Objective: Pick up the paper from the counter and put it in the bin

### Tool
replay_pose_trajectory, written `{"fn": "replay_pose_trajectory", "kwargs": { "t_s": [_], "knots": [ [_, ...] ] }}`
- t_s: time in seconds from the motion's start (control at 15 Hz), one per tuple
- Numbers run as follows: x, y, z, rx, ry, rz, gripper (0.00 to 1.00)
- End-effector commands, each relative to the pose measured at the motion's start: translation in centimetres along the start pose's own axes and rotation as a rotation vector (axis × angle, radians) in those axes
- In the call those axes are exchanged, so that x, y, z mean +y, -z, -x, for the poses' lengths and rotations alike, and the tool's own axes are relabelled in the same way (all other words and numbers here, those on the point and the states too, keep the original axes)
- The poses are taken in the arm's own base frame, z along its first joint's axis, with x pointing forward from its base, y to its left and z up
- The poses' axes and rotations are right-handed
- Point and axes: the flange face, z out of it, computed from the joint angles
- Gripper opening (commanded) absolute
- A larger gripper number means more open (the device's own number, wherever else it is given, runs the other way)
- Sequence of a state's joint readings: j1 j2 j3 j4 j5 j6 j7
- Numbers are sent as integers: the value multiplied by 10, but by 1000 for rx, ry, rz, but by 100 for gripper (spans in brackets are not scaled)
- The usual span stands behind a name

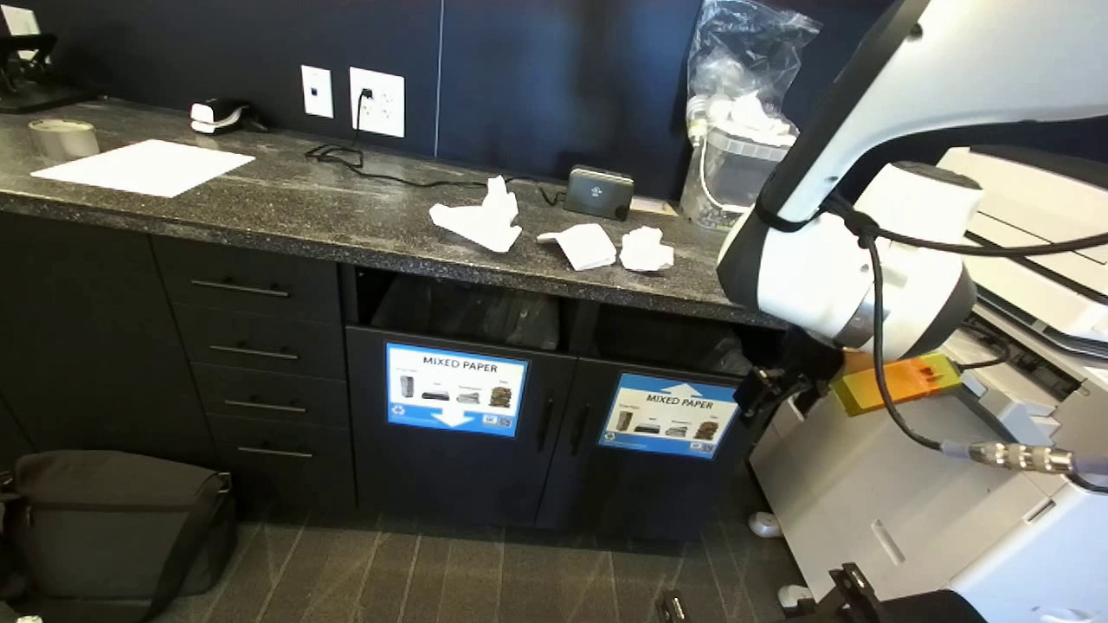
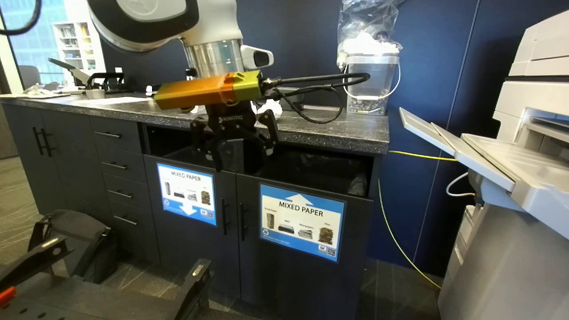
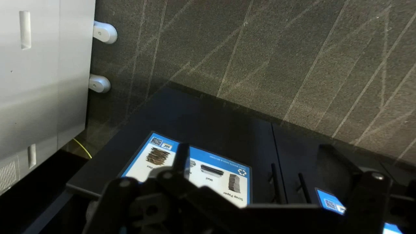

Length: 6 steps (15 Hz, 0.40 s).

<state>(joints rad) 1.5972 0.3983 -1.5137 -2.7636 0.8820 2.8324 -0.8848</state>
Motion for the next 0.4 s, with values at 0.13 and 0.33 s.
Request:
{"fn": "replay_pose_trajectory", "kwargs": {
  "t_s": [0.13,0.33],
  "knots": [
    [-5,12,-5,9,0,0,100],
    [-5,12,-5,7,-2,4,100]
  ]
}}
